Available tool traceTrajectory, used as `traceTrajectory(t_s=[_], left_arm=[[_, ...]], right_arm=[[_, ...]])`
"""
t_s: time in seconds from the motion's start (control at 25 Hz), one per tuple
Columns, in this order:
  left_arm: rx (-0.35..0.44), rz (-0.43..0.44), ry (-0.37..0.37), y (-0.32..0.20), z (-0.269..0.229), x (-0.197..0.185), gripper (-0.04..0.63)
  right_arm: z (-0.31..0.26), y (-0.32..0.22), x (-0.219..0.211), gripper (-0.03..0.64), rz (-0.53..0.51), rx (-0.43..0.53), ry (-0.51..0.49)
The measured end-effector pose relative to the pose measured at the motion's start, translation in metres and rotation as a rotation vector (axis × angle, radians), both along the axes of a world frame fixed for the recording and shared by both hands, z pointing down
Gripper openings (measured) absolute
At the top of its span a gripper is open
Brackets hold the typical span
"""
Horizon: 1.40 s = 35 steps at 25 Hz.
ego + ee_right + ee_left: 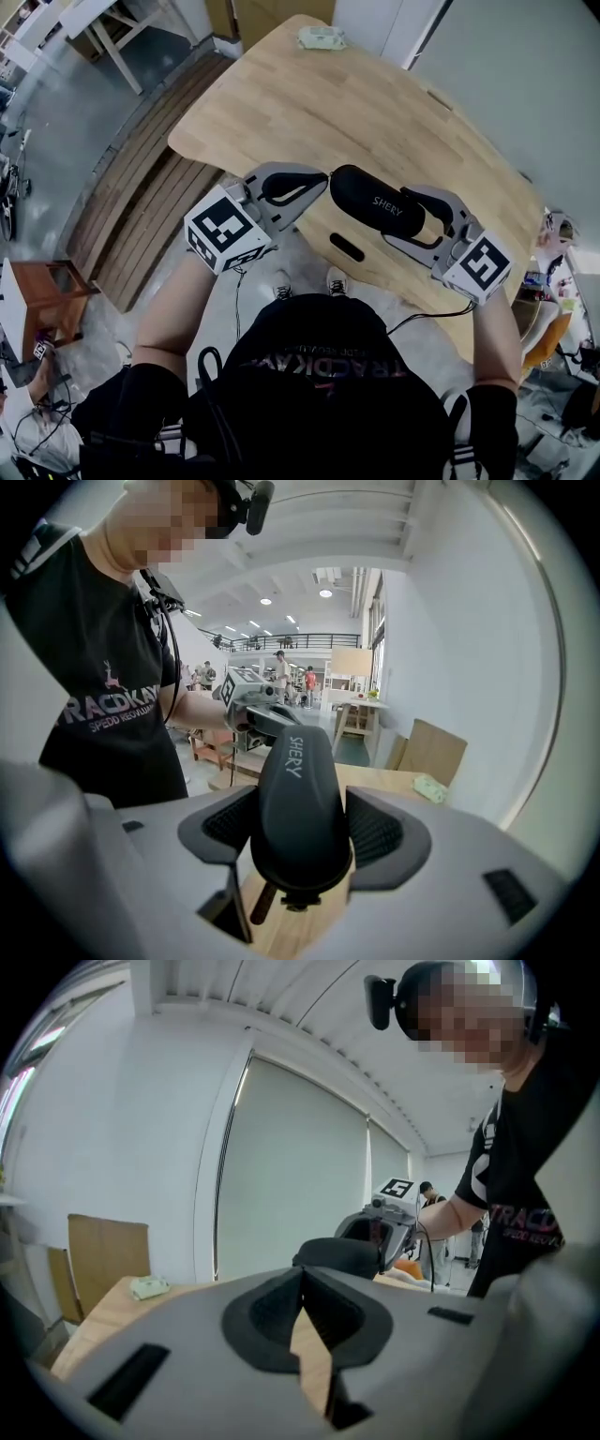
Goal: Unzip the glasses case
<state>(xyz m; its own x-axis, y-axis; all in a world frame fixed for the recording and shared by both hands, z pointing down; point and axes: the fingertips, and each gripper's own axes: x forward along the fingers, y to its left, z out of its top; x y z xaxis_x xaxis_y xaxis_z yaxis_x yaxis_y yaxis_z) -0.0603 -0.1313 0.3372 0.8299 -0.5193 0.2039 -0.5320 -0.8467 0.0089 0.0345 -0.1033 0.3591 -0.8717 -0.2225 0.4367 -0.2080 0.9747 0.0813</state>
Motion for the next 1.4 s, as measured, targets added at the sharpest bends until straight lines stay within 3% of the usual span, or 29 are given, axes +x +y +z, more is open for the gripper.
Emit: traceTrajectory(t_s=[0.36,0.72,1.4], left_arm=[[0.014,0.005,-0.094,0.001,0.016,0.011,0.014],[0.000,0.079,-0.118,0.016,0.029,0.041,0.014],[-0.019,0.234,-0.097,0.046,0.035,0.070,0.015]], right_arm=[[0.011,-0.022,0.000,0.313,0.133,-0.038,0.000],[0.014,-0.032,-0.003,0.310,0.218,-0.094,-0.041],[0.010,-0.021,-0.019,0.308,0.154,-0.107,-0.040]])
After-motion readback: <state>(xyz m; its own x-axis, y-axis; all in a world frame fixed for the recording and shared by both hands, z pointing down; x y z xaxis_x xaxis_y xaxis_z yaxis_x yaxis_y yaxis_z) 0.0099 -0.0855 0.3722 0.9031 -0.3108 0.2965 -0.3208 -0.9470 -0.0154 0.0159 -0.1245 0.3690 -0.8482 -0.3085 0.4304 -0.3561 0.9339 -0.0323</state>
